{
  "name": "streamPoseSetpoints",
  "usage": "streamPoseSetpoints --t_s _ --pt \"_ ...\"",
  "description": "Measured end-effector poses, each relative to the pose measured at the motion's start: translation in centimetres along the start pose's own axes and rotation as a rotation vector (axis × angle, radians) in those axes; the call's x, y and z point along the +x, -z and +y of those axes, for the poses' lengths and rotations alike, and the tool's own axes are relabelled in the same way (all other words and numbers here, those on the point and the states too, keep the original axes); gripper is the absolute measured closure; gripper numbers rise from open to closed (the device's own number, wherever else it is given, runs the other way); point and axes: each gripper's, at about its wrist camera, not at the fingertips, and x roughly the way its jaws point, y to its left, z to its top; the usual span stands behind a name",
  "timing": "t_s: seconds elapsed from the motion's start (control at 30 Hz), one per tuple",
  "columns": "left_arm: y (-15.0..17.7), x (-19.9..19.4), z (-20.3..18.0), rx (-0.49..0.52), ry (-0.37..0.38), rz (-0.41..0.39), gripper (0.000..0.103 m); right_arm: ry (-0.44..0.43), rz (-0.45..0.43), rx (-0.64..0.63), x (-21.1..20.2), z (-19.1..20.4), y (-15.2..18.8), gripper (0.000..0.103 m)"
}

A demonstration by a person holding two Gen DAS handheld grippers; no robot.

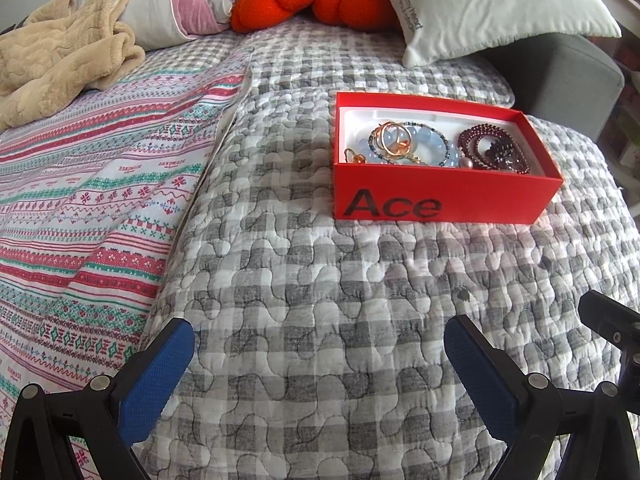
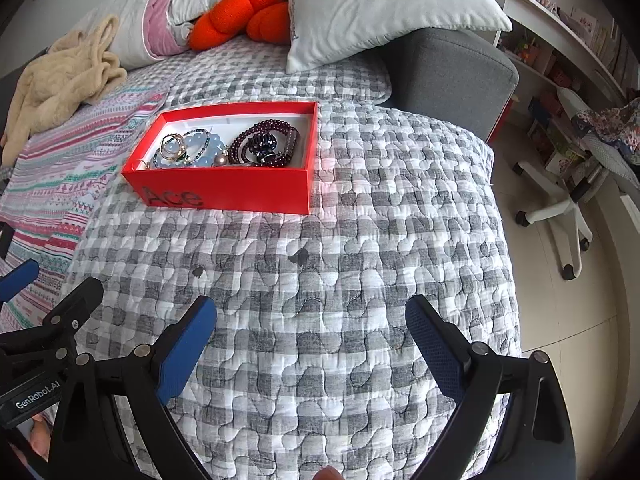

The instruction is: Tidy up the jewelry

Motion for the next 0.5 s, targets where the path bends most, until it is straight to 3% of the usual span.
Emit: streamPoseSetpoints --t_s 0.5 --pt "0.07 -0.22 0.11 0.008 -0.005 -0.004 0.001 0.012 0.010 -0.018 0.34 0.75 0.14 0.006"
